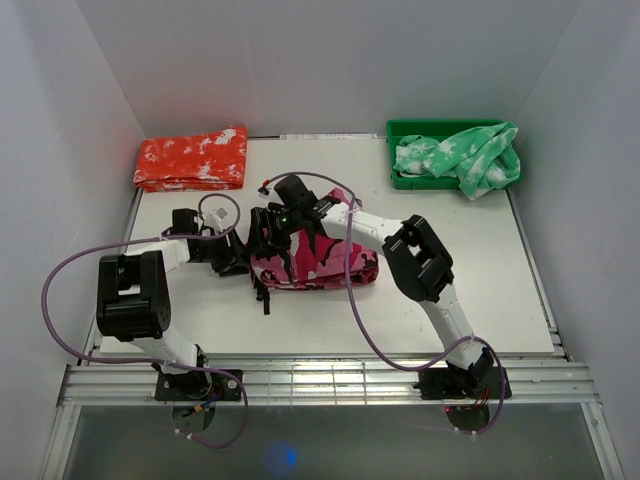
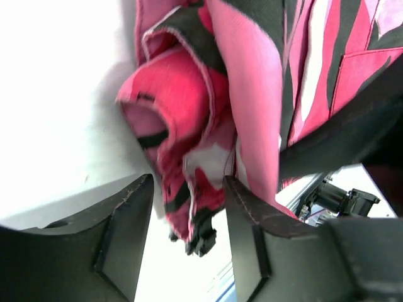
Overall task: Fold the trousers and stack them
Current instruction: Fold the trousers
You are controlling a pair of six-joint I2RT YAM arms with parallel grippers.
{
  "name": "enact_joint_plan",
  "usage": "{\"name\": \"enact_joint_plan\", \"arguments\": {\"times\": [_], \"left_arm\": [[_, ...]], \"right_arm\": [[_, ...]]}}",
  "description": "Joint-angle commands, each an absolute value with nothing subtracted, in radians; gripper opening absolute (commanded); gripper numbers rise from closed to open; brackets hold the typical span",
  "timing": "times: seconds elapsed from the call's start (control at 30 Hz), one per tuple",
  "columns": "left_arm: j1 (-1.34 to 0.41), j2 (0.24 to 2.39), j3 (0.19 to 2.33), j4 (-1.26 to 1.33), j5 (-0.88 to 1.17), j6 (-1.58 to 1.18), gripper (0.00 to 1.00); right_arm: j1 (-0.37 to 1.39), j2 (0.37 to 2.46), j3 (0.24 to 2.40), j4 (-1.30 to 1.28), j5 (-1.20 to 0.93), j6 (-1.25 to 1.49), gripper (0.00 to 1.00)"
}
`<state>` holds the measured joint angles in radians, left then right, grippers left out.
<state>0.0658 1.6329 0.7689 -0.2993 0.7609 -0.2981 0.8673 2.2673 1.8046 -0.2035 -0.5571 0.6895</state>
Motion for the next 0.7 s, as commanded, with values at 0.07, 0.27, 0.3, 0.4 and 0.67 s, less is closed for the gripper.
{"name": "enact_joint_plan", "arguments": {"times": [0.07,0.27,0.3,0.4,0.67], "left_arm": [[0.113,1.528,0.828,-0.446,0.762,-0.233,0.64],[0.173,1.445,0.859,-0.508,0.788,-0.198,0.65],[0.175,1.431,0.867,-0.511,0.808,-0.192,0.65],[0.173,1.395,0.879,-0.503,0.856,-0.193,0.65],[0.095,1.44,0.9,-0.449,0.81,-0.235,0.64]], "right_arm": [[0.851,2.155,1.818,-0.155,-0.578,0.663,0.69],[0.793,2.074,1.758,-0.158,-0.581,0.638,0.7],[0.785,2.066,1.753,-0.16,-0.584,0.628,0.71],[0.743,2.023,1.723,-0.164,-0.598,0.577,0.74],[0.548,1.922,1.693,-0.325,-0.626,0.249,0.72]]}}
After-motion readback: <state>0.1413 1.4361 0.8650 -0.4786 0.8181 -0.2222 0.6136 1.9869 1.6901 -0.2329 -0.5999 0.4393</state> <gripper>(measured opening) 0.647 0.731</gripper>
